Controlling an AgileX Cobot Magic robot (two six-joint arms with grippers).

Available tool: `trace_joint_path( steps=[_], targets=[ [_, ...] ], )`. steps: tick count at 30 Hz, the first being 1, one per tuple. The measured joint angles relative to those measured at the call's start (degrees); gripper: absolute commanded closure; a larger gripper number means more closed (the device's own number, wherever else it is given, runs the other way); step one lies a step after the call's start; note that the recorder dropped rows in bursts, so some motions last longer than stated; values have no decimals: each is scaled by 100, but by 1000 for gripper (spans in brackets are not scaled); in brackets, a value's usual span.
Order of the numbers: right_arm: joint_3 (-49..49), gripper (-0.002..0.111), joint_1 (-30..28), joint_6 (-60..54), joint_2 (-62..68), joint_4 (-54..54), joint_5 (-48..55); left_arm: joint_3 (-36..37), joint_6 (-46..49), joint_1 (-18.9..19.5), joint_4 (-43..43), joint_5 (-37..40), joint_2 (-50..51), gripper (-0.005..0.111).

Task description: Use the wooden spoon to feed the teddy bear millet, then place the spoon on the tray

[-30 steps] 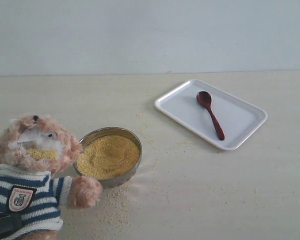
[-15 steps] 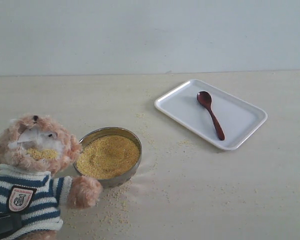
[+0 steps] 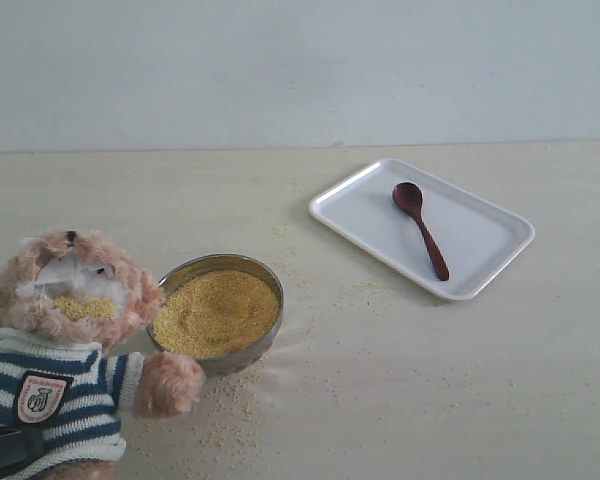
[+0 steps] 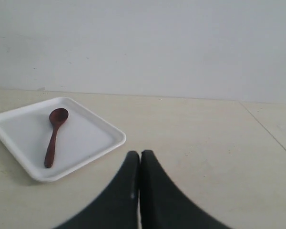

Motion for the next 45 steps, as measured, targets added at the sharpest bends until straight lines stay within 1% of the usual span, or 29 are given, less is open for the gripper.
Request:
trace_joint_path(
  steps=[7,11,14,45],
  targets=[
    [0,108,0,190,0,20,-14,0,0,0,0,0,0,102],
    [130,108,0,500,0,20,-339,0,0,0,0,0,0,102],
    [132,108,0,632,0,20,-392,0,0,0,0,0,0,102],
    [132,108,0,705,0,20,-360,0,0,0,0,0,0,102]
  ],
)
